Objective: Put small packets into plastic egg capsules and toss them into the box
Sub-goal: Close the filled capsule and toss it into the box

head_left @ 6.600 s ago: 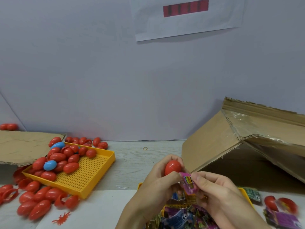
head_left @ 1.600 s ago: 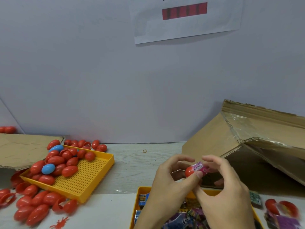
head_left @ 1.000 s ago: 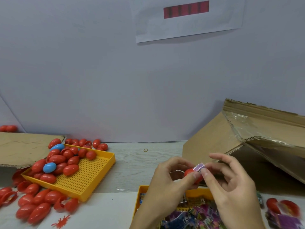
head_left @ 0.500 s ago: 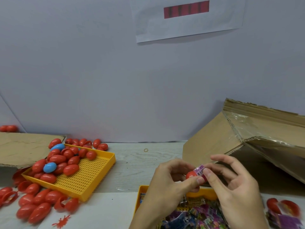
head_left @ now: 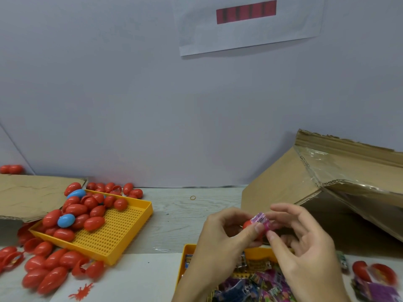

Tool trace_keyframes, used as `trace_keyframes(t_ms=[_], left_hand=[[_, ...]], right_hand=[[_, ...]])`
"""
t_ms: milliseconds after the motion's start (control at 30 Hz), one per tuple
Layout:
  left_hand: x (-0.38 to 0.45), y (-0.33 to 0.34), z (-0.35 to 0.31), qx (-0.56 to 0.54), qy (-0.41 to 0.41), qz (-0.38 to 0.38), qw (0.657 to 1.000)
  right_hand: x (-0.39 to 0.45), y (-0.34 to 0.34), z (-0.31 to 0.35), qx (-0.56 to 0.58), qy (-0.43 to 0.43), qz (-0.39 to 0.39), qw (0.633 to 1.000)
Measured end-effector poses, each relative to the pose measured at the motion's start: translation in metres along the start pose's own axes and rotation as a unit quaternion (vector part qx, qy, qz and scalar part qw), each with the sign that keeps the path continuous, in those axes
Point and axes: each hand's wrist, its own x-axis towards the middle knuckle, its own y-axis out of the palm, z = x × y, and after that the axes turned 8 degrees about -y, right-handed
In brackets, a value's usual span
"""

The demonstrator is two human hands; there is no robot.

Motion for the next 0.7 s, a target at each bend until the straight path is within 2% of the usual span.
trace_keyframes(t_ms=[133,267,400,700], left_hand=[[0.0008,-0.001,-0.0005,0.012,0.011,-0.017,1.0],[-0.0002,0.0026,-0.0017,0.055,0.012,-0.021,0.998],[-0.0008,0.0047,-0.0039,0.052,0.005,-0.017,0.999],[0.0001,0.0054,-0.0014,0.037,-0.04,0.003,0.999]], right_hand=[[-0.0031,0.0061,0.002,-0.113,-0.027,0.029,0.993],[-0.0035,0.01,0.0063,-0.184,-0.04,0.021,0.982],[-0.005,0.009,0.0054,-0.184,-0.054,-0.013,0.981],[-0.0064,0.0096,0.0024,-0.184,-0.087,0.004,0.979]])
